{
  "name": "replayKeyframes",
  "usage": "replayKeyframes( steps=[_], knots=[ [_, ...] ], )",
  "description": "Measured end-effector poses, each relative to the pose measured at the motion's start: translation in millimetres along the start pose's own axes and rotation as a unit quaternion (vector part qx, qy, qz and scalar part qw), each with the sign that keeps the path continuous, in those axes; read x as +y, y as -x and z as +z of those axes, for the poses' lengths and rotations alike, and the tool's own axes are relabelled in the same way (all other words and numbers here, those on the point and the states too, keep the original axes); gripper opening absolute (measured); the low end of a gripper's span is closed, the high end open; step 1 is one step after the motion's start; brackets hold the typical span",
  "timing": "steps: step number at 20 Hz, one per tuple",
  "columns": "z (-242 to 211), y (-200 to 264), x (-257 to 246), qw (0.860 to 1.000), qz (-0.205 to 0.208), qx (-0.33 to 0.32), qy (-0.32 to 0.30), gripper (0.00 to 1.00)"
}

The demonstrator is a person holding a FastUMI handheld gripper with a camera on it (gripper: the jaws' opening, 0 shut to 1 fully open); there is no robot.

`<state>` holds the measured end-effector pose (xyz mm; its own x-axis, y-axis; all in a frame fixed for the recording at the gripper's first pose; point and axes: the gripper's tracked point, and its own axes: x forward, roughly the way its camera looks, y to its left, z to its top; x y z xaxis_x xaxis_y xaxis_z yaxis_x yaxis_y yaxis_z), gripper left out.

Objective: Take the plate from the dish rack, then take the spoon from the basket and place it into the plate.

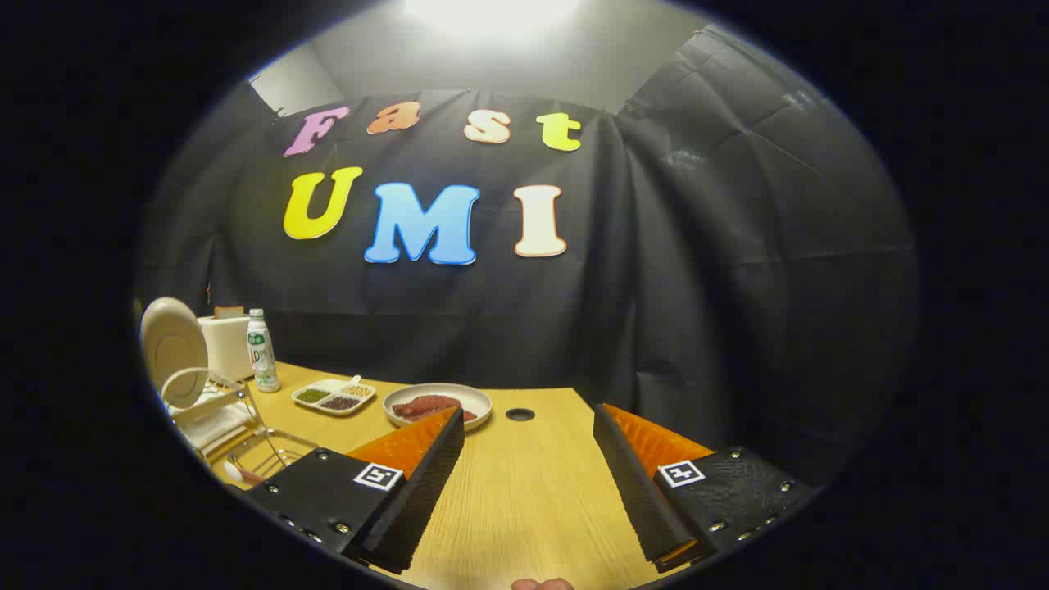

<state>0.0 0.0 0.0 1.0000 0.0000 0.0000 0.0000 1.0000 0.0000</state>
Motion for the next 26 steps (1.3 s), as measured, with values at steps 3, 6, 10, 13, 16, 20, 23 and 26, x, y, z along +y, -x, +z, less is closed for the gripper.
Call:
replayKeyframes(
  steps=[3, 6, 10, 13, 16, 20, 23, 26],
  knots=[
    [64.9, 19.5, 7.7, 1.0, -0.009, -0.022, 0.012, 0.97],
    [126.2, 42.9, 23.9, 0.999, -0.018, -0.043, 0.006, 0.97],
    [180.0, 63.1, 58.1, 0.999, -0.013, -0.048, 0.007, 0.97],
    [183.7, 74.6, 103.2, 0.999, 0.022, -0.006, -0.026, 0.97],
    [190.0, 81.4, 125.7, 0.999, 0.03, 0.011, -0.037, 0.97],
    [200.8, 85.3, 150.7, 0.998, 0.042, 0.015, -0.039, 0.97],
    [207.0, 84.9, 166.6, 0.998, 0.053, 0.022, -0.031, 0.97],
    [205.2, 81.1, 194.0, 0.994, 0.078, 0.061, -0.034, 0.97]
  ],
)
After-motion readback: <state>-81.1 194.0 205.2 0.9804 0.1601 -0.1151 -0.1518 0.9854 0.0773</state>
